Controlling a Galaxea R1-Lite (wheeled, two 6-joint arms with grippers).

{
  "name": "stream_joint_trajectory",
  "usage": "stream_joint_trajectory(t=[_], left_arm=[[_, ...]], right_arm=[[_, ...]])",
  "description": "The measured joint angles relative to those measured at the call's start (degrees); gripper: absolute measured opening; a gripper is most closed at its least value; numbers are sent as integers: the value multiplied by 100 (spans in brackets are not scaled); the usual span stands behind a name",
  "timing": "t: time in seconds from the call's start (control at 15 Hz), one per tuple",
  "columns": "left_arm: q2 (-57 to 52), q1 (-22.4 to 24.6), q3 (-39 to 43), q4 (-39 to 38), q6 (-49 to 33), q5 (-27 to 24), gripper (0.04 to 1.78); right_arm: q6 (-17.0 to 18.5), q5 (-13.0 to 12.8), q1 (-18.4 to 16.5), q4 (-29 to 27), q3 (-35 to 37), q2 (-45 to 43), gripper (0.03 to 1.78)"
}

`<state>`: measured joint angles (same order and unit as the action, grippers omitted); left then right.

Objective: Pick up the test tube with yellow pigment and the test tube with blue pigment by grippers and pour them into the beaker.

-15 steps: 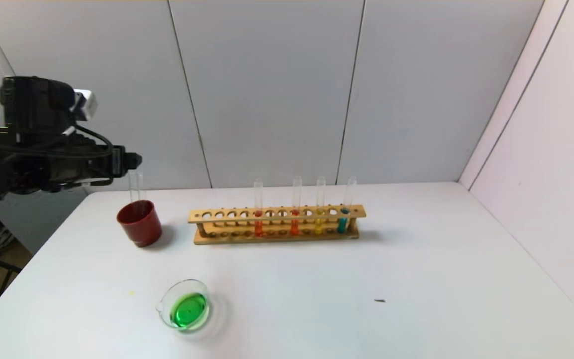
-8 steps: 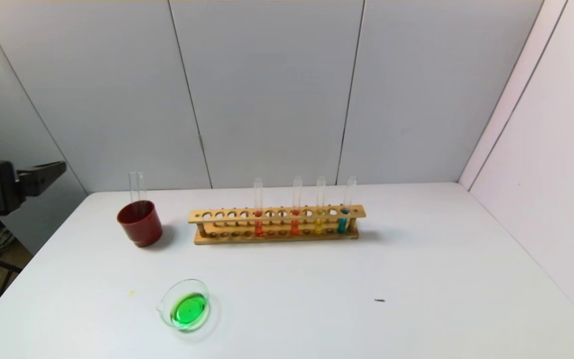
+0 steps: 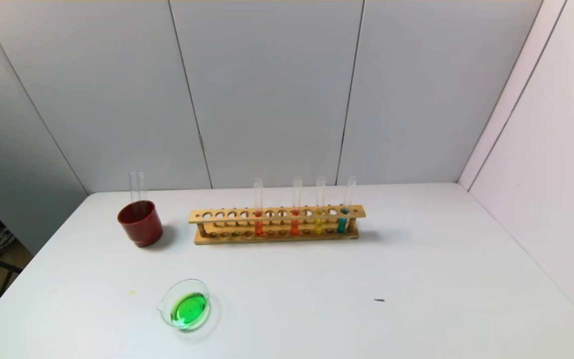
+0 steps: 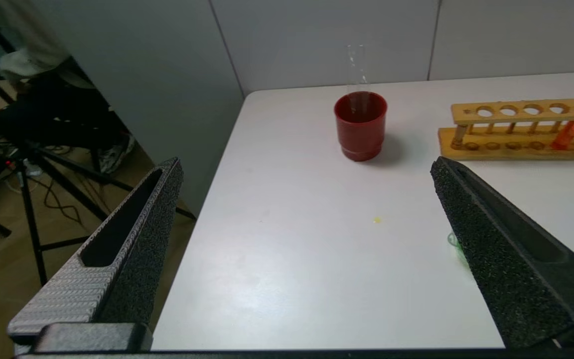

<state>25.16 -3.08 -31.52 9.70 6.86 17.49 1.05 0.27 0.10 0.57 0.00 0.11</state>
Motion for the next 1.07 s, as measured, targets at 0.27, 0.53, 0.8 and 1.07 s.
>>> stream_joint_trajectory(t=[0.27,0.53,0.8,1.07], left_arm=[[-1039,246,741,149,16,223,175],[-1926,278,1591,126,24,-311,175],[-2422,282,2671,-769,-149,-697,175],[-2519,282,3104,-1268,-295,-1645,175]], right_arm=[[-1,-2,0,2,0,0,174],[0,-2,1,0,0,0,174],[0,2,0,2,0,0,174],[0,2,1,2,0,0,174]])
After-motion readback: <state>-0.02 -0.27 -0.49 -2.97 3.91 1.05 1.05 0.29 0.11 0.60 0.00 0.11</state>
